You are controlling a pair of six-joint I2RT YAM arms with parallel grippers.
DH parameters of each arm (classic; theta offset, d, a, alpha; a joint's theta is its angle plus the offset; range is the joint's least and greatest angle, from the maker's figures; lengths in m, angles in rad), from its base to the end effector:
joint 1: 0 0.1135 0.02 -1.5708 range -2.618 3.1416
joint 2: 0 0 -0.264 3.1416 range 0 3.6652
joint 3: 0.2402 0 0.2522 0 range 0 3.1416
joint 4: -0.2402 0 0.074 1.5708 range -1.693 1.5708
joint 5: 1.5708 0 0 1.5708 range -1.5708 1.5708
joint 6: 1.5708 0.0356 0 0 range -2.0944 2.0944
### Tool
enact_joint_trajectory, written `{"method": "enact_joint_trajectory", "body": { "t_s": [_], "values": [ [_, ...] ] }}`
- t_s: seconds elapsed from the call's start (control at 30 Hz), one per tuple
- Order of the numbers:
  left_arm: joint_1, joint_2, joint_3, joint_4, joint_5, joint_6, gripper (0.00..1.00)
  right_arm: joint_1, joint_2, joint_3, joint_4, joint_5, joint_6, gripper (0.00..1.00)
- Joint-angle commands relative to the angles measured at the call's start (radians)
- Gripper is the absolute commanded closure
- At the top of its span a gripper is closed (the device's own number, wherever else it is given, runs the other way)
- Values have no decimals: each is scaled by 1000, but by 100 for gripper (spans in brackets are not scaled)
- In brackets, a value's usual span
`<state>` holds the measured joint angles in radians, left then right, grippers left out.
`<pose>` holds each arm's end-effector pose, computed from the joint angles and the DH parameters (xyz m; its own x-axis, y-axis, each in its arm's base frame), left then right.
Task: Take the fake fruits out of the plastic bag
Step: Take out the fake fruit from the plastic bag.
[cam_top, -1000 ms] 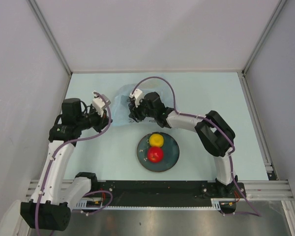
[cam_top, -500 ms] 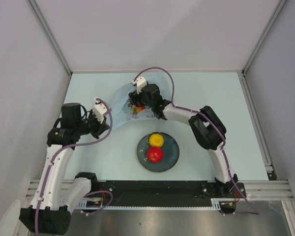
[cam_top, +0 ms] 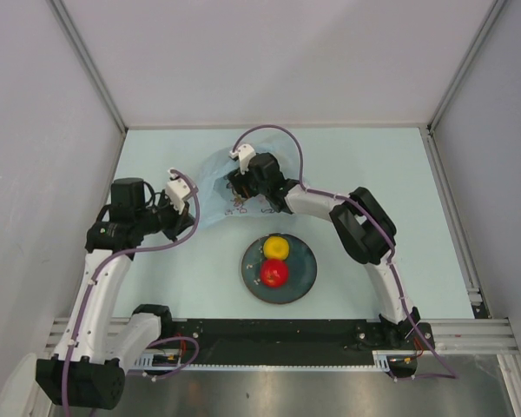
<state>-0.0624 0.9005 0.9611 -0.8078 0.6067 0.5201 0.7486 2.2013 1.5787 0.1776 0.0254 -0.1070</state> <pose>0.1710 -0.0310 0.3249 -0.3556 0.4313 -0.8292 0.7438 0.6678 0.0283 0.3732 0.3455 0.1855 -0.2427 -0.3712 -0.8963 -0.6935 0.7125 -0.1073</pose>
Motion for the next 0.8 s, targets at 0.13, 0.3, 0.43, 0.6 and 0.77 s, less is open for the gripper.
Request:
{"method": "enact_joint_trajectory", "body": {
  "t_s": [0.13, 0.3, 0.43, 0.6, 0.77],
  "values": [
    [7, 20, 21, 64, 57, -28, 100, -40, 18, 0, -13, -163, -5, 40],
    [7, 40, 22, 96, 71, -58, 100, -69, -15, 14, -13, -395, 36, 68],
    [7, 60, 25, 120, 94, -83, 100, -95, -64, 50, -18, -495, 99, 78],
    [7, 81, 15, 168, 120, -120, 100, -115, -129, 110, -70, -584, 170, 84],
    [7, 97, 14, 222, 136, -152, 100, -130, -241, 63, -38, -636, 256, 84]
  ]
}}
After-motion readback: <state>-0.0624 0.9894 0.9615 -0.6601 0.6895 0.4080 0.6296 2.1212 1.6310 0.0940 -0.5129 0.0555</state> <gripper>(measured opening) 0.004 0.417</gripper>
